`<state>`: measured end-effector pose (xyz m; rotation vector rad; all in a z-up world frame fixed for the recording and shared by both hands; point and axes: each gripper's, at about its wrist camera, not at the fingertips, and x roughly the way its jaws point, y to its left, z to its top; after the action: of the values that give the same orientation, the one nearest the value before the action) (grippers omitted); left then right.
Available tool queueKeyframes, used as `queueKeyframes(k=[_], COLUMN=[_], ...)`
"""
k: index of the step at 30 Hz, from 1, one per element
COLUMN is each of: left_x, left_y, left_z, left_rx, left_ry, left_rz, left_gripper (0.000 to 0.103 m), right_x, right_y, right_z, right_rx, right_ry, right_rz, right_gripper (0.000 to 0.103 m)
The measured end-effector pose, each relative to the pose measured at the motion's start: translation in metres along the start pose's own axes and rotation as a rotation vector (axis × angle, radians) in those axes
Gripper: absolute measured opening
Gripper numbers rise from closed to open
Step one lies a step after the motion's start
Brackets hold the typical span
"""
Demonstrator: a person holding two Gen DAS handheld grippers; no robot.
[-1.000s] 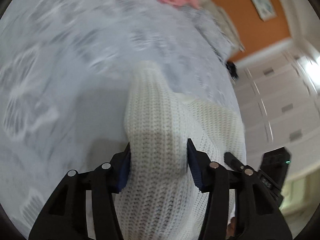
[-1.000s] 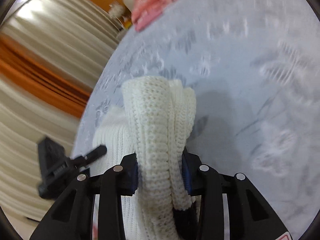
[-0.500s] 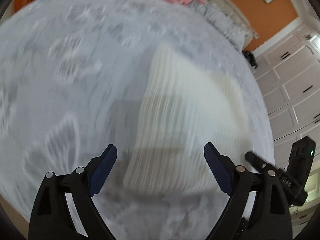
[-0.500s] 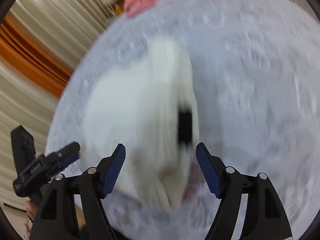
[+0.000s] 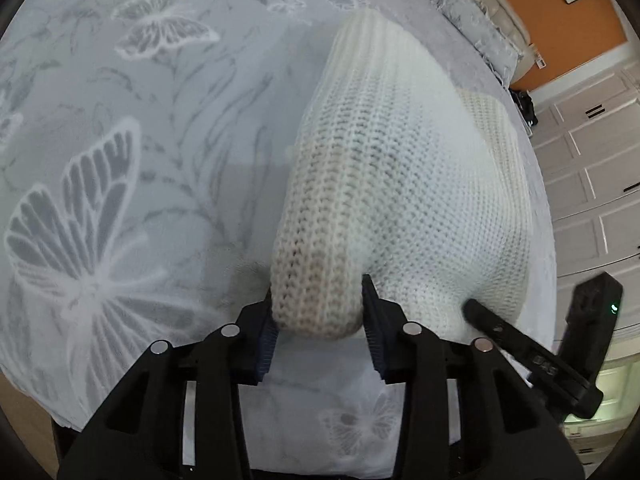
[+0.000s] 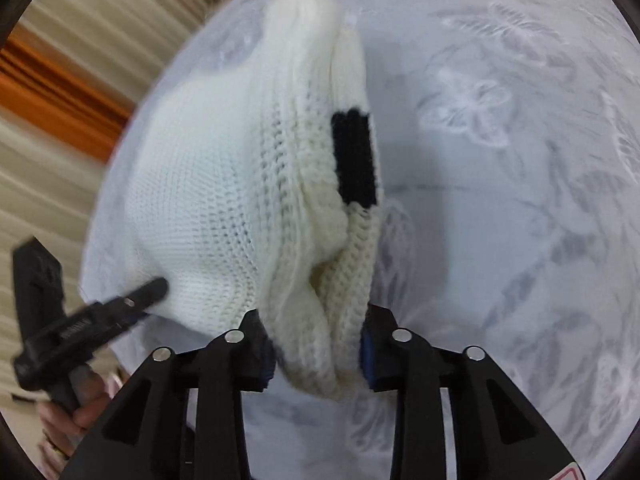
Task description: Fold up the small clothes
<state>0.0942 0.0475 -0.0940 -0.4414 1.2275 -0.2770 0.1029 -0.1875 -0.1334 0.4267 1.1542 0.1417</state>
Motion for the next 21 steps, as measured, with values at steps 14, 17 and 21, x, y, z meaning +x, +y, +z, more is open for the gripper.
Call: queueKeyframes(k=[14,17,21], left_x=[-0.068,-0.072,-0.079], left_y=[-0.091,-0.092,-0.09], left_z=[-0.069,-0.081,-0.095], left_rx=[0.423,0.417,0.42], left_ry=[-0.348,-0.327,-0.366], left_rz=[0.345,0.394,0.434], left_gripper=[0.097,0.097,0.097], right_x=[-0.114,-0.12,-0.118], right_y=[-0.003,0.002,0.005], right_z=[-0.07,-0.075,-0.077], right_rx=[-0.122,-0.114,-0.098], right_ry=[-0.312,-0.331,-0.318], right_rz=[-0.366,-0.333,-0.333], right_gripper=[0.086,0.086,0.087])
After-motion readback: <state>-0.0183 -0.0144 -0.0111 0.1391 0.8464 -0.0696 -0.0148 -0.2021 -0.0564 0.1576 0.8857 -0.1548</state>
